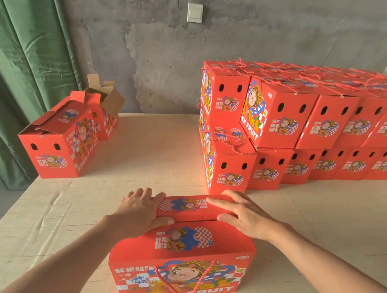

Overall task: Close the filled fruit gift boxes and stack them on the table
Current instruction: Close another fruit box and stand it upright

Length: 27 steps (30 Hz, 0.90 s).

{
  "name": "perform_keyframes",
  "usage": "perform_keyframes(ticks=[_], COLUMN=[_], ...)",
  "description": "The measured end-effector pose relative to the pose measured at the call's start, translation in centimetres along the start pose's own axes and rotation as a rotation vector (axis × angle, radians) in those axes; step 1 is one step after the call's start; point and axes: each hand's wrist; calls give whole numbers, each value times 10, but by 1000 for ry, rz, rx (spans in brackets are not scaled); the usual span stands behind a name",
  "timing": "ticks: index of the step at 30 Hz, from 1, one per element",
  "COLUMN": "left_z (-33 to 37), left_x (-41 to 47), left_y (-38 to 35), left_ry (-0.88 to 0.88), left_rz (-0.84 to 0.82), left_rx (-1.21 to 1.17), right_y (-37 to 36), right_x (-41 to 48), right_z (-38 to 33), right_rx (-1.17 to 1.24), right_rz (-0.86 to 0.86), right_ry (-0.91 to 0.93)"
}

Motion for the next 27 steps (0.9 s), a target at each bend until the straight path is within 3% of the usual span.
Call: perform_keyframes(ticks=[17, 27], left_z=[10, 9], left_x=[-6, -1], left_y=[-9, -18], left_ry=[79, 98], left_rz=[-7, -34], left_rx=[-199, -145], right_y=[-3, 8], right_x=[-3, 11], right_z=[-1, -6], right_rx=[116, -96], right_rz=[-35, -98], right_ry=[43, 10])
Point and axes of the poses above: each hand's wrist, its own x-axis towards the middle knuckle, its own y-axis out of the back of the hand, z = x × y, and after that the axes turned 12 degrees about -z, right-handed
